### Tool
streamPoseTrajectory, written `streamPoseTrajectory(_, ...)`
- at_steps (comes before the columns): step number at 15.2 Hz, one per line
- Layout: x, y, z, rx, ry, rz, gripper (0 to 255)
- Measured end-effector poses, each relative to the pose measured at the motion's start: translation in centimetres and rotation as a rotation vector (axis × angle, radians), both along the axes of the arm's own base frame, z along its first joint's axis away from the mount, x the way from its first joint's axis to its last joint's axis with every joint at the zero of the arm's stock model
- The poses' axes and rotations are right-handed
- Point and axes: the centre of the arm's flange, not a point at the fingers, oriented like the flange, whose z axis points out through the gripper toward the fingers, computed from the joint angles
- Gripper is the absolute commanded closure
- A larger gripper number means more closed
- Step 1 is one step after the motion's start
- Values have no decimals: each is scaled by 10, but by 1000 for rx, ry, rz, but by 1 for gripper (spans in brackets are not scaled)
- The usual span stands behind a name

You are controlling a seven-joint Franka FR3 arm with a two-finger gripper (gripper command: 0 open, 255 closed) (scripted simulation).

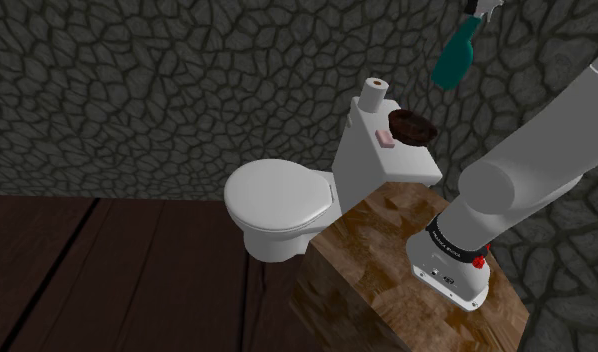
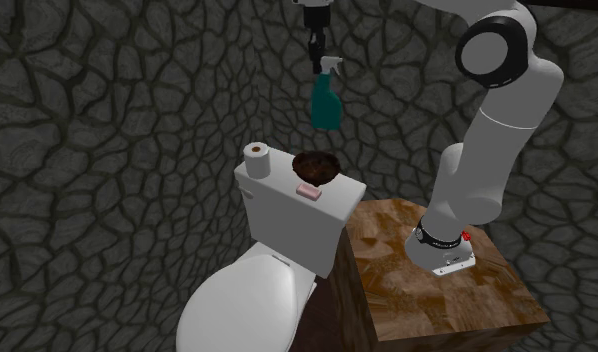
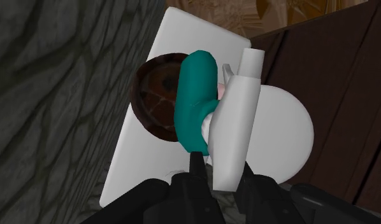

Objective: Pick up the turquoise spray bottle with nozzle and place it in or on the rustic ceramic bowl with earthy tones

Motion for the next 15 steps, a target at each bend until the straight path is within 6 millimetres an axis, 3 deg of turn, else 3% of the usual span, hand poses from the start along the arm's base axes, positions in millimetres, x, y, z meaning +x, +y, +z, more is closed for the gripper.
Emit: streamPoseTrajectory(15,-2,1,-79,0,1,0,255)
